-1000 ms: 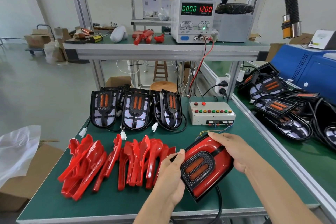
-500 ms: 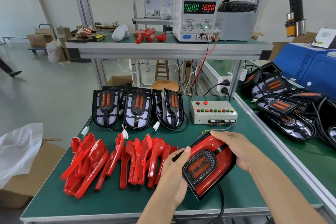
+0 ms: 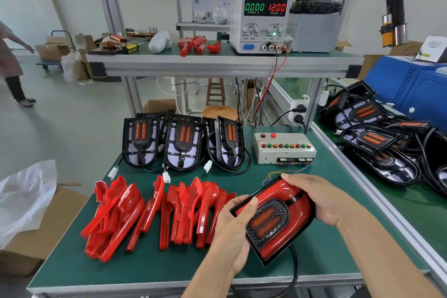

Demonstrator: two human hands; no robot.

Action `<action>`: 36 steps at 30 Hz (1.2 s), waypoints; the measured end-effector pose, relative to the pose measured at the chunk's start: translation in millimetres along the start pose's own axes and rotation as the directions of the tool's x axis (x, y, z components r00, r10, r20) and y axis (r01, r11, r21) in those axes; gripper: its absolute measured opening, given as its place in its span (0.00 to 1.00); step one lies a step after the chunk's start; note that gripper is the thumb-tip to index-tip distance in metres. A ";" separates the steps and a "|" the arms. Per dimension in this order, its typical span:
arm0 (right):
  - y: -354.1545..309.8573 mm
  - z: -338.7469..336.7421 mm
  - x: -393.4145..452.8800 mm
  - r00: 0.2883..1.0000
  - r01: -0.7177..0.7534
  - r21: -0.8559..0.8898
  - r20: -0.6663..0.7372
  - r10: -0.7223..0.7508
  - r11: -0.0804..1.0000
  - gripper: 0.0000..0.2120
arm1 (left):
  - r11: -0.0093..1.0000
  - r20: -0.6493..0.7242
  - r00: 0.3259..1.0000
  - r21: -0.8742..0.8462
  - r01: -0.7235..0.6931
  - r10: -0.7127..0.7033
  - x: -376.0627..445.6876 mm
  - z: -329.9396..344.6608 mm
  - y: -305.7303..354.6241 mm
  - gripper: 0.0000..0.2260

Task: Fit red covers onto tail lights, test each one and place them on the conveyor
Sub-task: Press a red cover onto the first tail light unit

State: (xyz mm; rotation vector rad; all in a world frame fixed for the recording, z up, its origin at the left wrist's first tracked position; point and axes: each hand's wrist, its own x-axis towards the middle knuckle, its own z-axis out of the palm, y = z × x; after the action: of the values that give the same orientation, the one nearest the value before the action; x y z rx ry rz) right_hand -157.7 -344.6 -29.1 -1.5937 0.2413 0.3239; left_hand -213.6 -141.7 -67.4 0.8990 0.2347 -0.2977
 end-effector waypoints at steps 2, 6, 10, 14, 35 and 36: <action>0.7 0.6 -0.1 1.000 -0.003 0.004 -0.005 0.003 1.000 0.33 | 1.000 -0.017 1.000 0.006 -0.002 0.002 0.5 1.0 -0.6 0.26; 3.1 3.8 -0.5 1.000 0.001 0.010 -0.010 -0.001 1.000 0.38 | 0.999 -0.068 0.998 0.036 0.002 0.000 2.2 3.9 -2.3 0.21; 5.9 6.1 0.0 1.000 0.013 0.001 -0.027 -0.013 1.000 0.37 | 0.997 -0.084 0.996 0.073 -0.006 0.012 3.5 5.1 -2.3 0.20; 6.2 5.8 0.5 0.998 0.049 -0.006 -0.044 -0.049 0.999 0.36 | 0.991 -0.079 0.995 0.127 -0.052 0.063 7.1 5.0 1.2 0.25; 7.5 7.3 -1.0 0.998 -0.019 0.039 -0.055 0.021 0.999 0.36 | 0.996 -0.118 0.993 0.091 -0.015 0.025 2.6 2.2 -2.8 0.12; 7.3 7.6 -0.8 0.998 -0.019 0.038 -0.059 0.021 0.999 0.36 | 0.996 -0.119 0.993 0.093 -0.014 0.025 2.7 2.5 -2.2 0.12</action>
State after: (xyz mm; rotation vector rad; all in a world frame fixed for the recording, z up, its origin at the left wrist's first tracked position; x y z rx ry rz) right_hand -161.4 -337.4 -35.9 -1.5667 0.3076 0.2862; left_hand -211.6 -145.4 -68.4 1.0113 0.3255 -0.2379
